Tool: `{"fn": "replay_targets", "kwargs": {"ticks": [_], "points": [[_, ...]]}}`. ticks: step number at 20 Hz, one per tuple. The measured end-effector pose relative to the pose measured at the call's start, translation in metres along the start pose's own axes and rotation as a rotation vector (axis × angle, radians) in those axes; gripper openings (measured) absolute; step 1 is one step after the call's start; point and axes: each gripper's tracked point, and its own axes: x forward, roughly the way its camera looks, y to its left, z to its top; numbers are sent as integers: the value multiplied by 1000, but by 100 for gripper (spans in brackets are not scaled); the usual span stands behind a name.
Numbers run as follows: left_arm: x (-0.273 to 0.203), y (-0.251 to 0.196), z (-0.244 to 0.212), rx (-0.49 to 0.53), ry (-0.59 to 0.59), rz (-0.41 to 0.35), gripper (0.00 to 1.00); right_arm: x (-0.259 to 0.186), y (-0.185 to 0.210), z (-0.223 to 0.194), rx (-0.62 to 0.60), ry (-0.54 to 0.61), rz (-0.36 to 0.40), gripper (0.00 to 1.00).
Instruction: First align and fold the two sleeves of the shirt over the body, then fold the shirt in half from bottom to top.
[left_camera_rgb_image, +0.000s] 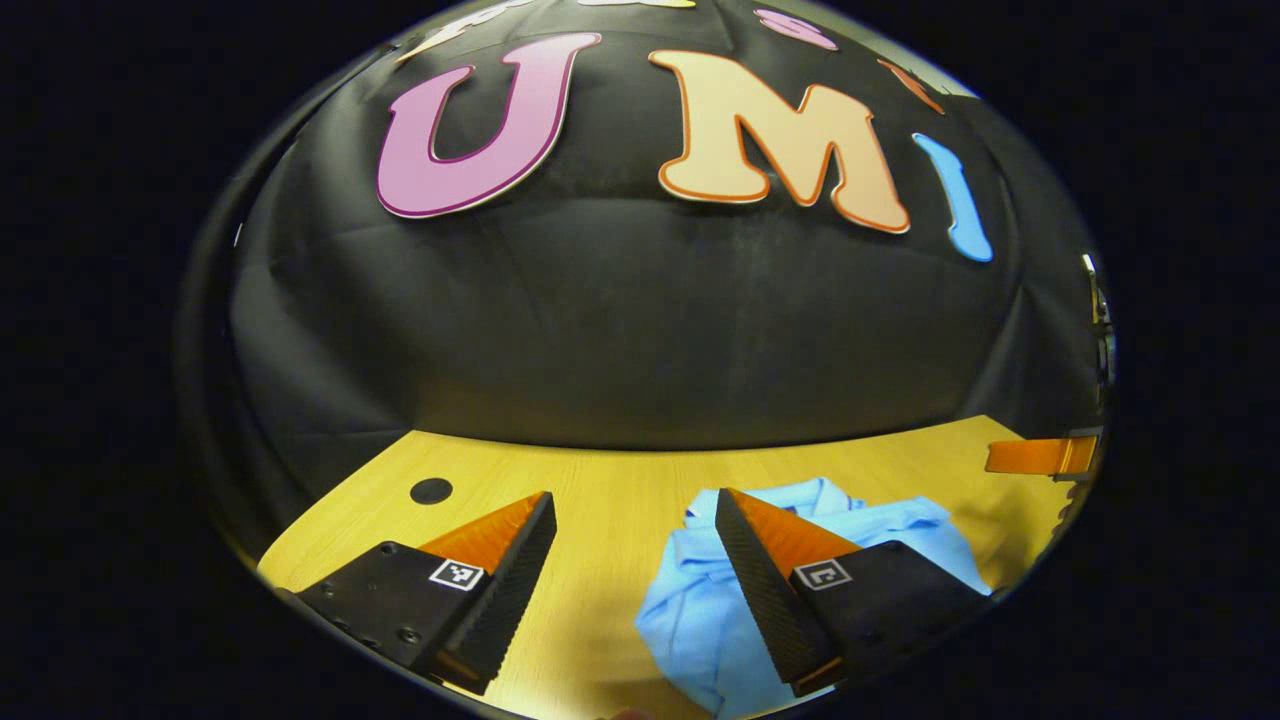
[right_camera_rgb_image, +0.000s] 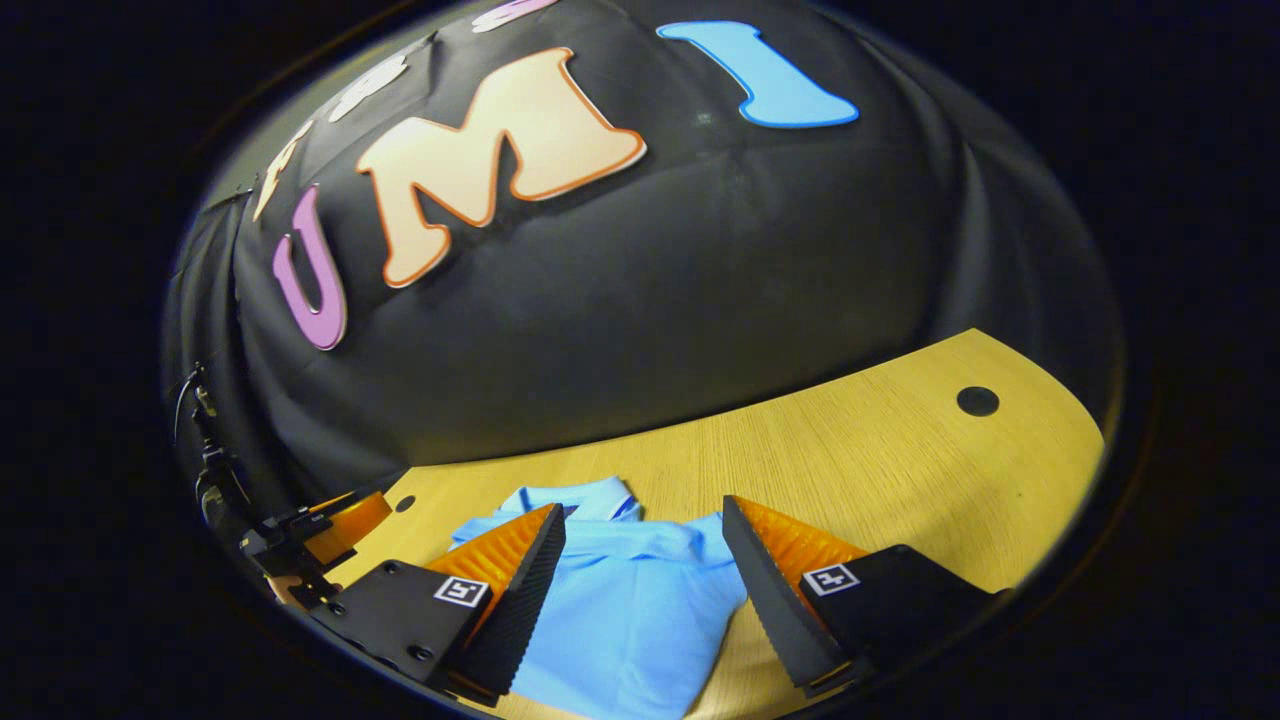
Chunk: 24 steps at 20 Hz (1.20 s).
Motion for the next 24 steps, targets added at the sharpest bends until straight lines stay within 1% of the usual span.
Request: {"fn": "replay_targets", "kwargs": {"ticks": [3,4,5,7,9,12,14,16,18,20,22,24], "points": [[-50,3,3,-15,-35,-10,96,-54,21,-5,-58,-60,42,98],[-67,1,3,-13,-45,-17,96,-70,28,-9,-81,-76,55,94],[-83,0,3,-3,-56,-22,94,-88,34,-16,-109,-84,65,98],[-111,-7,5,41,-84,-27,94,-119,42,-27,-163,-101,82,98],[-138,-20,4,81,-112,-36,94,-147,42,-38,-197,-117,72,98],[-165,-34,-4,49,-143,-31,93,-188,33,-48,-249,-166,35,98],[-178,-35,-12,35,-144,-9,94,-211,29,-54,-227,-190,37,98],[-190,-34,-20,34,-135,15,94,-228,18,-56,-206,-211,25,98],[-202,-33,-27,27,-135,37,94,-239,-1,-61,-224,-225,-18,98],[-213,-33,-38,6,-126,55,94,-246,-14,-71,-238,-213,-55,98],[-219,-34,-47,-11,-111,52,94,-248,-17,-80,-236,-194,-64,98],[-219,-27,-48,-12,-108,76,94,-248,-15,-82,-234,-193,-54,98]]}}
